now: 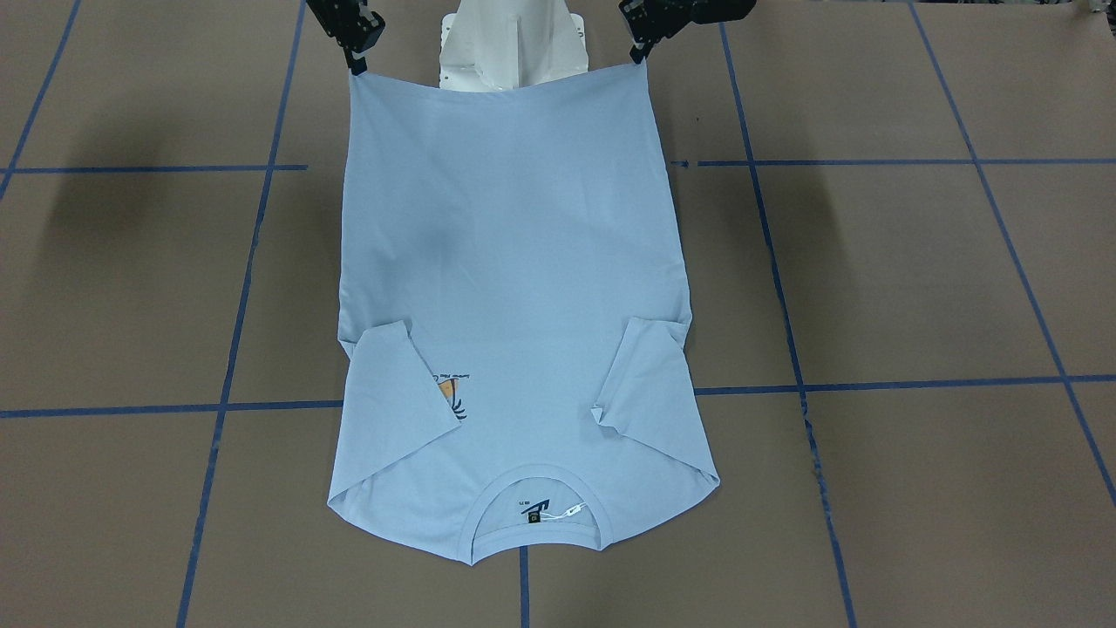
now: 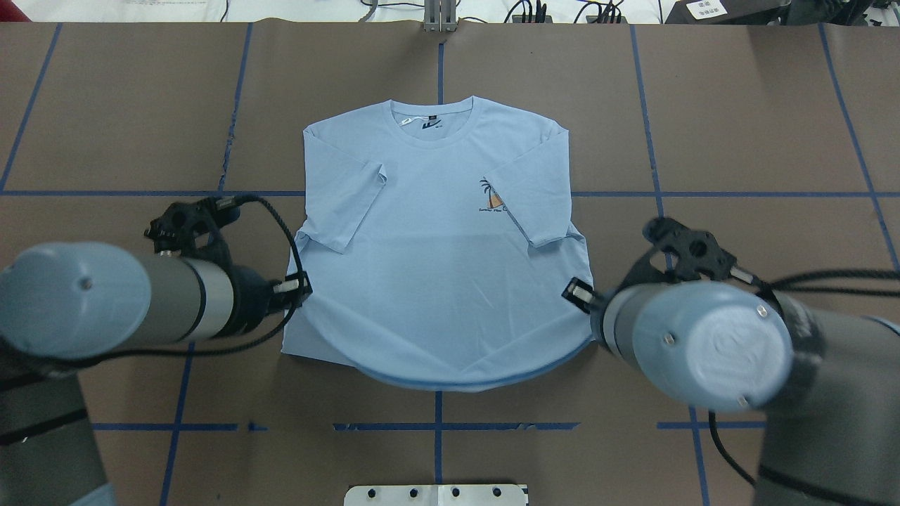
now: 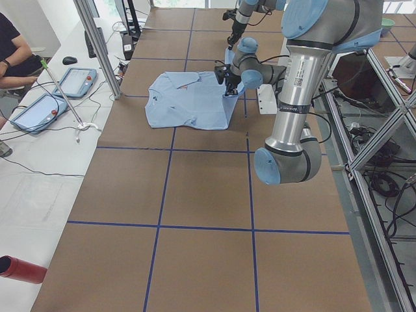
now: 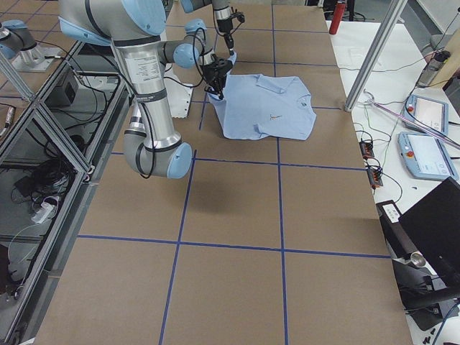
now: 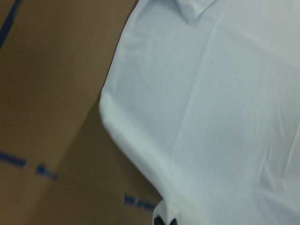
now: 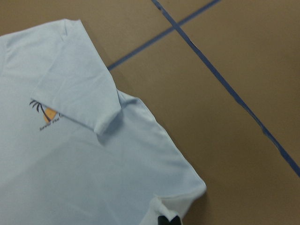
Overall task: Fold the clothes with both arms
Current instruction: 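Carry the hem with both grippers over toward the collar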
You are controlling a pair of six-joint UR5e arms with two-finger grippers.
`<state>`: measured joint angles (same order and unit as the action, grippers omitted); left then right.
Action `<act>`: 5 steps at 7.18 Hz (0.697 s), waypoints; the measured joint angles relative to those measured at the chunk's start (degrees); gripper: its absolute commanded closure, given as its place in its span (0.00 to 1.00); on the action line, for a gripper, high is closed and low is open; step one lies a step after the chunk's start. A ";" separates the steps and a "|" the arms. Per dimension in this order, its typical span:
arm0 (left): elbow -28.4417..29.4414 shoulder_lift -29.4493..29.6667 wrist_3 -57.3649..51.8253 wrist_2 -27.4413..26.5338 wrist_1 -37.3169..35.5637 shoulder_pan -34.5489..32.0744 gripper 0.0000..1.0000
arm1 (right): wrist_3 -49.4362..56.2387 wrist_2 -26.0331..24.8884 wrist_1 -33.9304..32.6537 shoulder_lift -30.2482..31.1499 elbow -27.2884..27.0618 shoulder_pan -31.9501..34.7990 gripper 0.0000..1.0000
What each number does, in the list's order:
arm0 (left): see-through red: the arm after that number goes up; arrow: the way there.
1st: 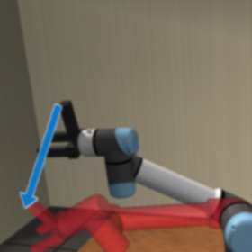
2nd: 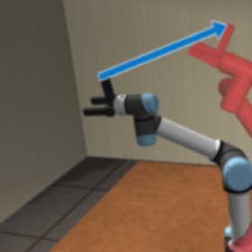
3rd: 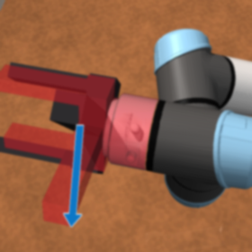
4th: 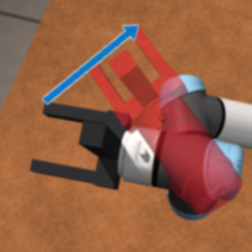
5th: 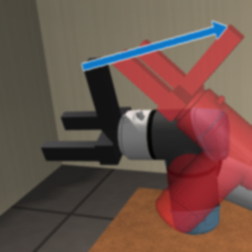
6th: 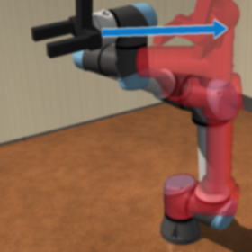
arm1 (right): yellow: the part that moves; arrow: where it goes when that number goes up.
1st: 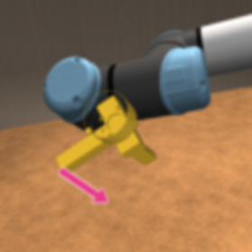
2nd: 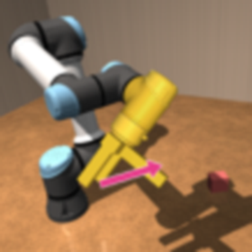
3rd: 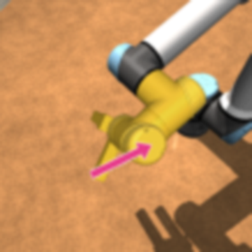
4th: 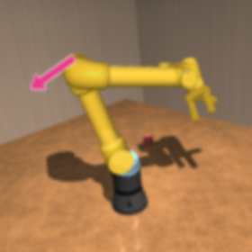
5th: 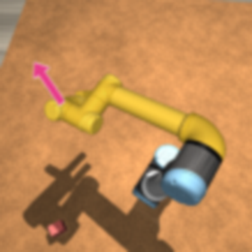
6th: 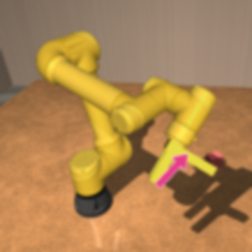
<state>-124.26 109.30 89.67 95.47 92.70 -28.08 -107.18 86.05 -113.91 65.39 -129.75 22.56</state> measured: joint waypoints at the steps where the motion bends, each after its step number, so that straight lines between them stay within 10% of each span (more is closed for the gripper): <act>1: 6.51 3.03 -6.43 -0.01 1.38 -5.27 1.00 | 6.31 4.39 7.78 -1.28 9.17 7.51 1.00; 5: 33.53 11.90 -12.67 -0.55 19.33 -15.75 1.00 | 14.95 11.38 26.32 -14.41 42.15 20.88 1.00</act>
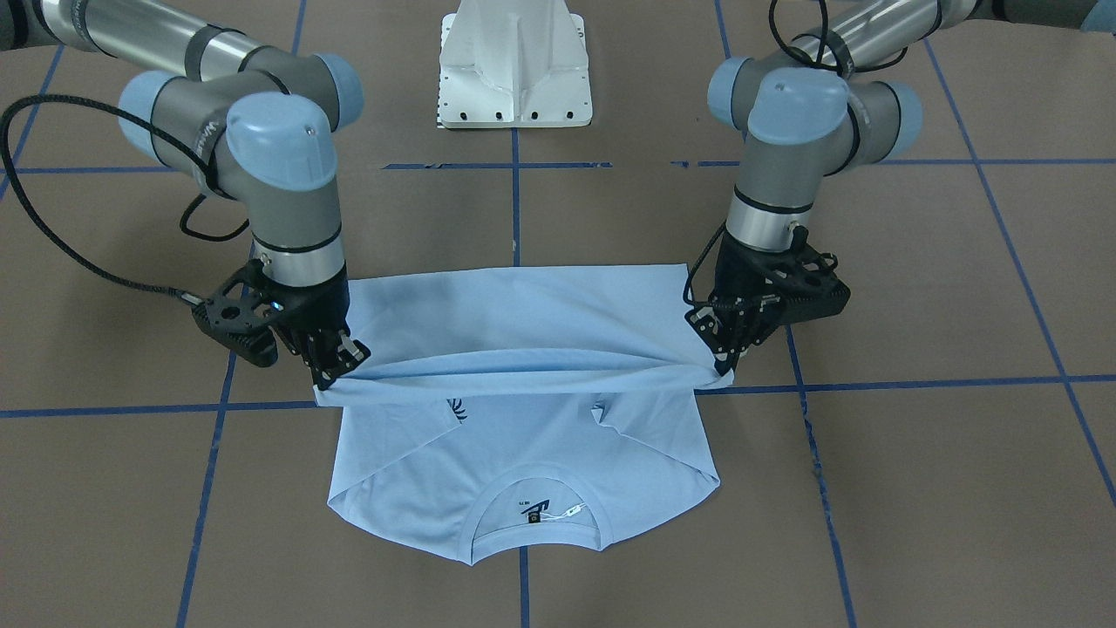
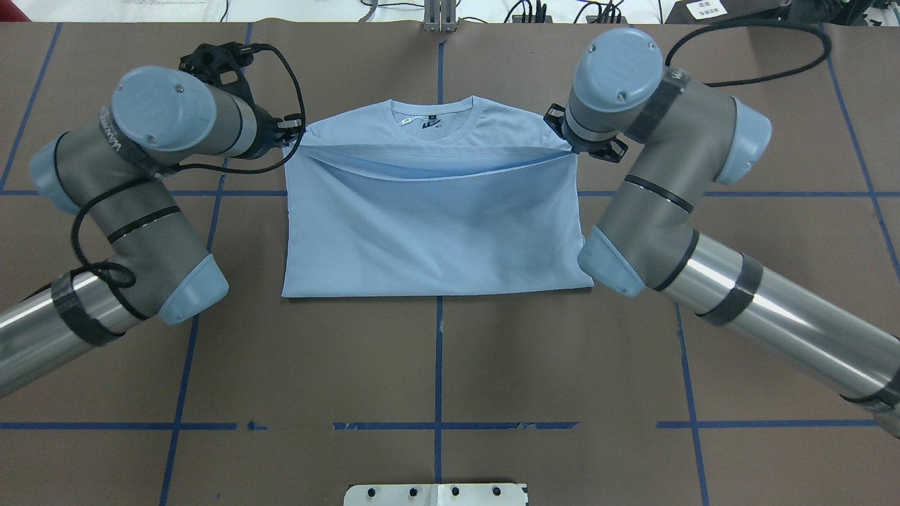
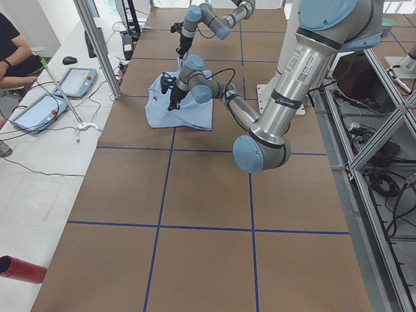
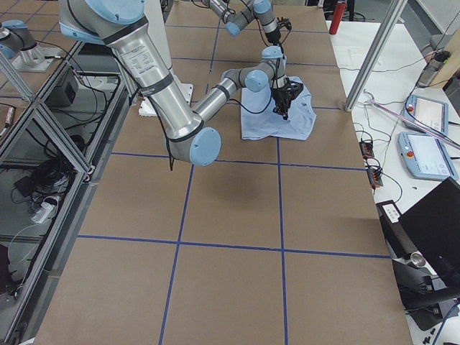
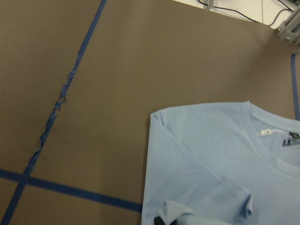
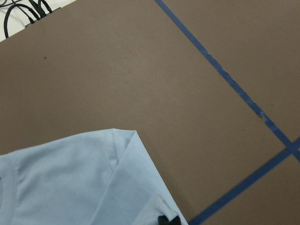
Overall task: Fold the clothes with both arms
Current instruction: 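Carry the hem with both grippers over toward the collar, then release the hem near the collar and withdraw both grippers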
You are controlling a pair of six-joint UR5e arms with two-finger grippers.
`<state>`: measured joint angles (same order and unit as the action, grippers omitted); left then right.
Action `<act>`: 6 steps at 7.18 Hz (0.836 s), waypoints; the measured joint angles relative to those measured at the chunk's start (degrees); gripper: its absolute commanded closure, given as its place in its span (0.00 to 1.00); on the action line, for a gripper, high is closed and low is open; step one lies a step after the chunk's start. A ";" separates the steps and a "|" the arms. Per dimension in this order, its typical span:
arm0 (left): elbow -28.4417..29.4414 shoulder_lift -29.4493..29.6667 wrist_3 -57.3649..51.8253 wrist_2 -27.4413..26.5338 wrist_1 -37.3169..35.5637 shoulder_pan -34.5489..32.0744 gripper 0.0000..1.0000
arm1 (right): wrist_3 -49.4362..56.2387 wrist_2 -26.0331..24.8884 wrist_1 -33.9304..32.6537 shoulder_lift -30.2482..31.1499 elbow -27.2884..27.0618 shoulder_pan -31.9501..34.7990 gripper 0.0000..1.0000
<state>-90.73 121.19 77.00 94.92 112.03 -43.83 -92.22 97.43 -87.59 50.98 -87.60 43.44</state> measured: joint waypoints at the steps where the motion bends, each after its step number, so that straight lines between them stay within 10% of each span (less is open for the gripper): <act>1: 5.61 1.47 -0.06 -0.98 4.48 -0.79 1.00 | 0.25 0.04 5.25 -1.64 5.89 0.72 1.00; 3: 14.56 5.44 -0.03 -3.31 10.25 -1.28 0.82 | 2.05 -0.08 11.73 -4.36 14.65 1.36 1.00; 4: 18.62 7.33 -0.02 -3.75 12.67 -1.29 0.70 | 3.00 -0.23 13.05 -5.36 17.11 1.42 0.74; 6: 22.60 8.36 -0.02 -4.79 16.13 -1.28 0.64 | 4.89 -0.41 16.47 -6.12 19.89 1.83 0.70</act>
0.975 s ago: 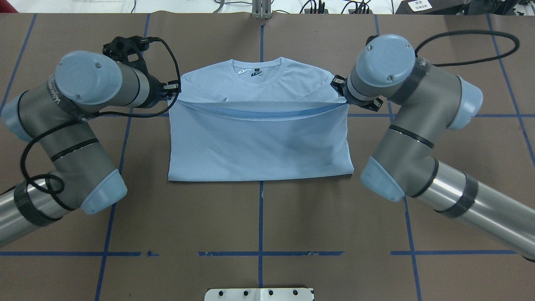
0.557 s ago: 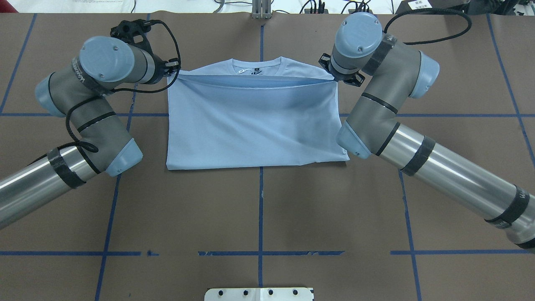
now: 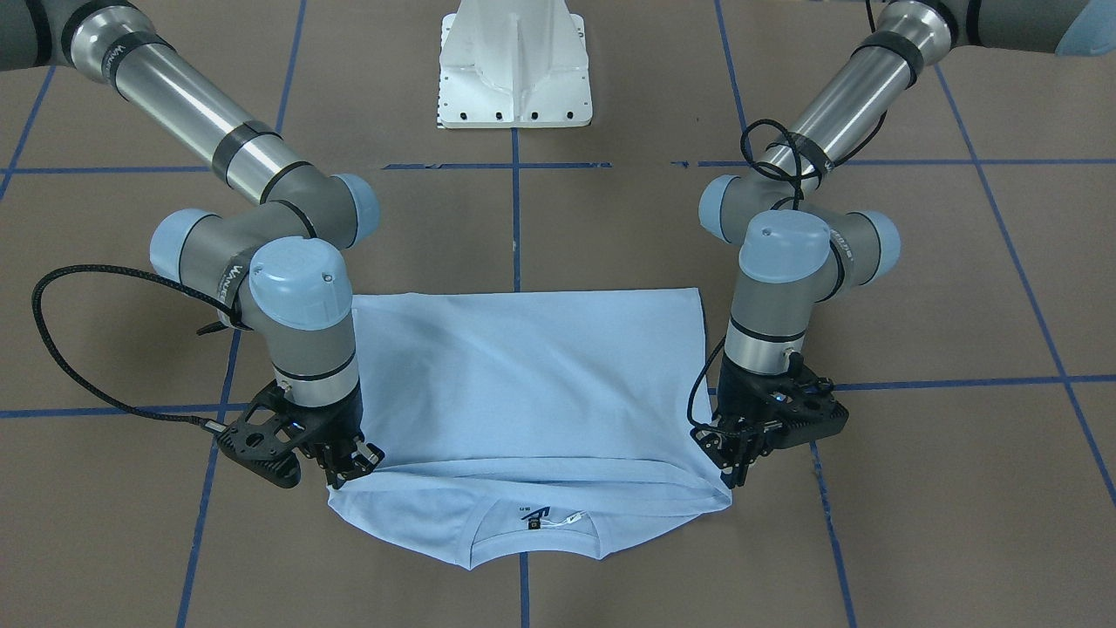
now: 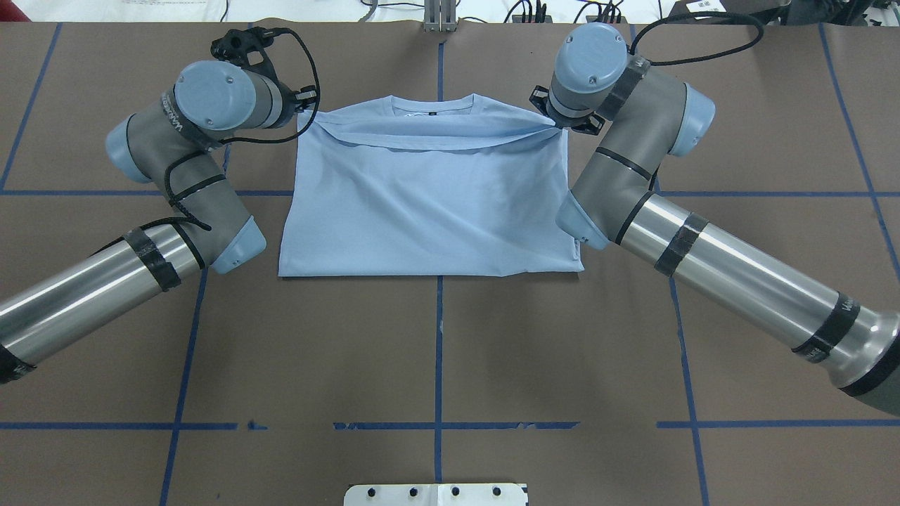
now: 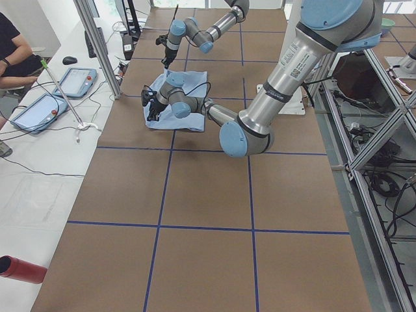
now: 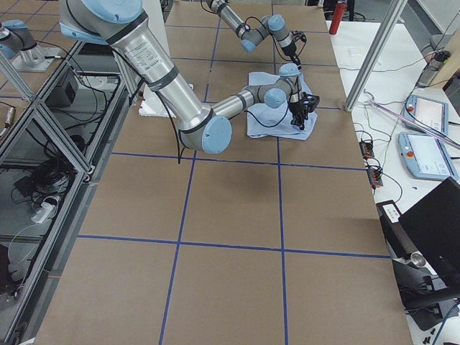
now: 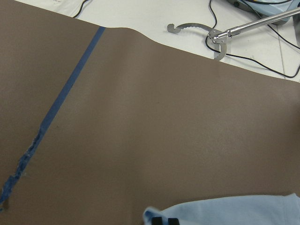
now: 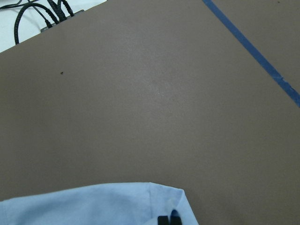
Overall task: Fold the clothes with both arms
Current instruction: 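Release the hem near the collar and withdraw both grippers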
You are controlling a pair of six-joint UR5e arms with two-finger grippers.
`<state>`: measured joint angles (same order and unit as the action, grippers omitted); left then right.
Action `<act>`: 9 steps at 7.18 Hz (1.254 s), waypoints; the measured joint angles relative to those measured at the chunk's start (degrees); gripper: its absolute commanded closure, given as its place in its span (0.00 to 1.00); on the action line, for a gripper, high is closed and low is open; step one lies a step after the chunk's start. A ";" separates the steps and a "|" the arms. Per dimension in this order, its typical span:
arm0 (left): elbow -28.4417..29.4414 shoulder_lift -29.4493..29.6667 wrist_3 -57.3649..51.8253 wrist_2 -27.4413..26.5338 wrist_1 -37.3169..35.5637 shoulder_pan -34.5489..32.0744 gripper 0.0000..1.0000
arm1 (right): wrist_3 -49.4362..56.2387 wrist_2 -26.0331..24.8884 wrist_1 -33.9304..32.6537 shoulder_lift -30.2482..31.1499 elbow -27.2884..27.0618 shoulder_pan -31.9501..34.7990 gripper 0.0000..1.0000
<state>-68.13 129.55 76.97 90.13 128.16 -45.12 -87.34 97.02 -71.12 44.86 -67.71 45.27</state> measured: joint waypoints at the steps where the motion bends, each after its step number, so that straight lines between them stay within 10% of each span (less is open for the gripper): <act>1: 0.35 -0.17 -0.15 -0.26 0.60 -0.08 0.64 | 0.51 0.22 0.70 -0.32 0.30 0.54 0.69; 3: -1.70 -1.25 -0.64 -0.32 0.87 -0.39 0.64 | 0.80 2.54 1.11 0.70 -2.13 1.15 0.55; 6: -8.56 -5.07 -0.55 0.11 0.76 -0.67 0.64 | -7.72 6.52 1.15 16.53 -23.80 -3.99 0.25; 9: -10.35 -5.72 -0.26 0.08 0.34 -0.59 0.64 | -18.02 -1.27 1.50 24.68 -30.72 -13.57 0.25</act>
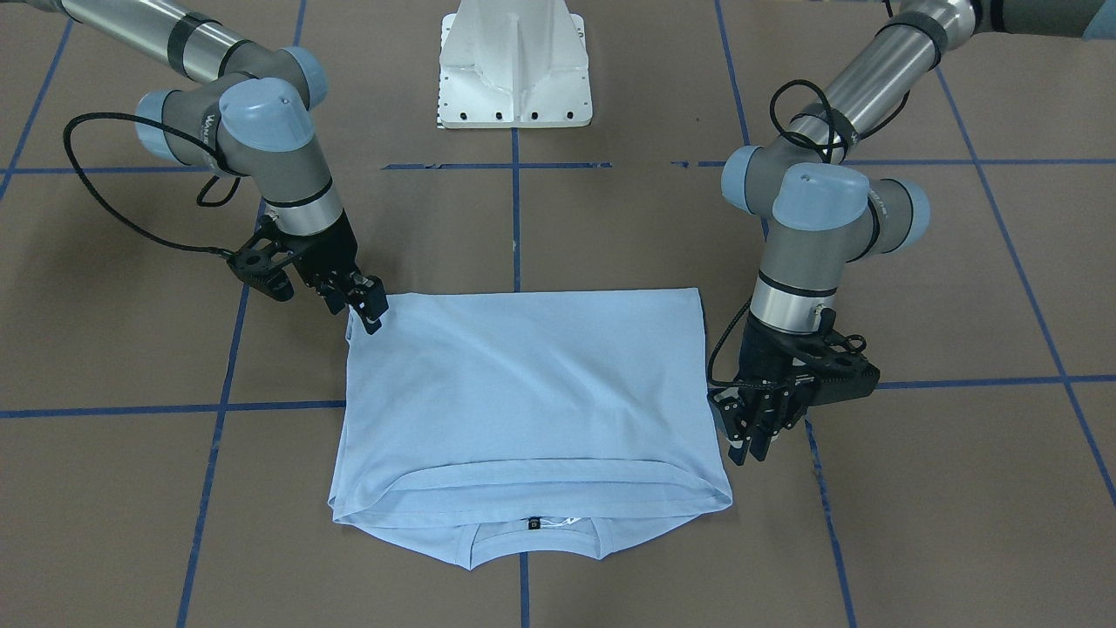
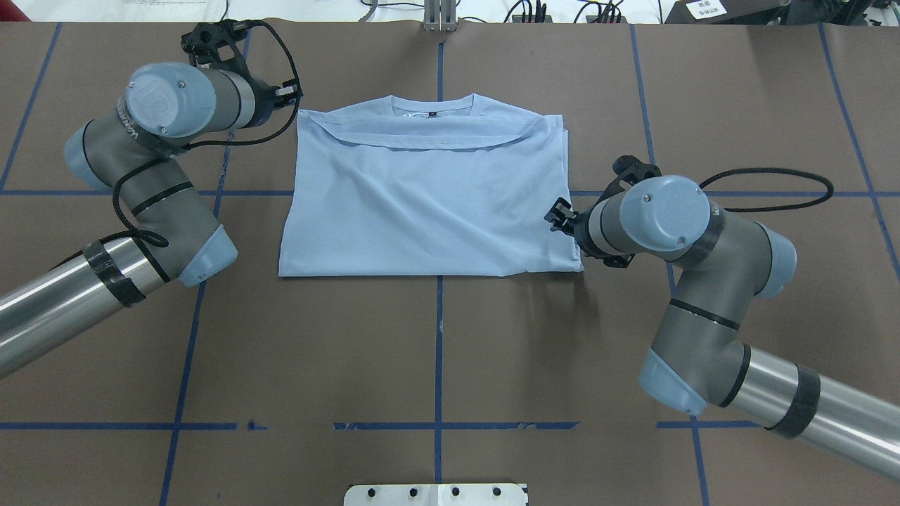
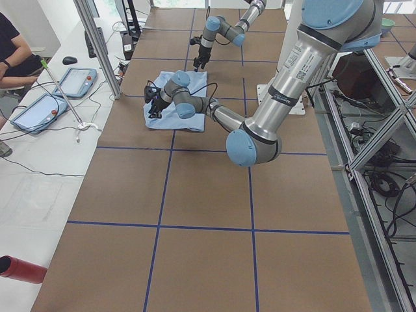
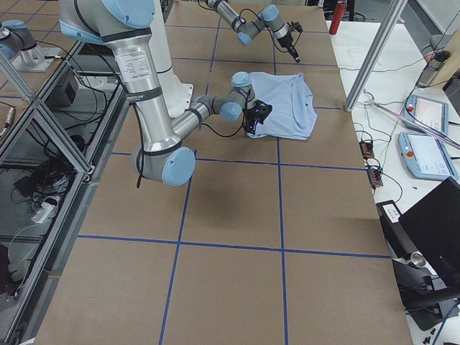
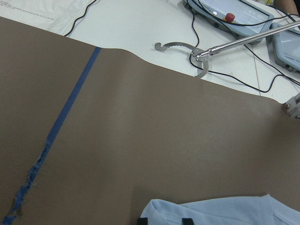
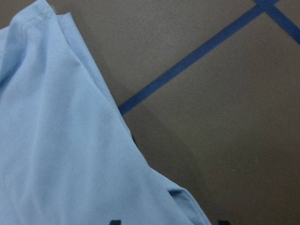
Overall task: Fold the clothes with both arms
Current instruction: 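Release the hem near the collar and withdraw both grippers, then drag the folded shirt's corner toward the robot with the right gripper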
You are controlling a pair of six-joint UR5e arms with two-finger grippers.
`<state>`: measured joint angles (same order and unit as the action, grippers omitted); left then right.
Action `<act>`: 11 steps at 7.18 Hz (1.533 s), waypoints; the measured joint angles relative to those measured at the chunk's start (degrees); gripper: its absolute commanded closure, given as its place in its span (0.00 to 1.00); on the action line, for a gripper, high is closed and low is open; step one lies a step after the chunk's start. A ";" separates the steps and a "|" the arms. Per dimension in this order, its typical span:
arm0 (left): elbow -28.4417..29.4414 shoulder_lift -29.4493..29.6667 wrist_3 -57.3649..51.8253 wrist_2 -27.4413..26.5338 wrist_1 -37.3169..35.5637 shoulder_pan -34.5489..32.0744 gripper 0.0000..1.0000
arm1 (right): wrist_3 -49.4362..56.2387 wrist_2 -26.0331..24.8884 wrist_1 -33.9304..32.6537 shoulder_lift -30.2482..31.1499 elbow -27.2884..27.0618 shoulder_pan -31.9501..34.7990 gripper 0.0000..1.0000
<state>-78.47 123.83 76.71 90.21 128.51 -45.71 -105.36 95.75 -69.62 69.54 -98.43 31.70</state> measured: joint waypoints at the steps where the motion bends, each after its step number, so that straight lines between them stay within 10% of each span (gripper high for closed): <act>1: -0.04 0.08 0.14 -0.04 -0.08 0.05 0.64 | -1.19 -1.22 0.00 1.22 -0.50 -0.98 0.26; 4: -0.09 0.12 0.28 -0.12 -0.18 0.09 0.65 | -4.04 -1.80 0.03 2.23 -1.26 -2.12 0.66; 5: -0.10 0.13 0.28 -0.12 -0.18 0.10 0.65 | -5.11 -1.80 0.05 2.28 -1.51 -2.45 1.00; 11: -1.89 0.10 0.34 0.06 -0.38 0.09 0.65 | -8.72 0.34 -0.43 8.37 -12.26 -5.77 1.00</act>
<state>-80.36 123.93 77.05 90.26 128.13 -45.63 -114.08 96.09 -70.04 77.91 -110.69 25.93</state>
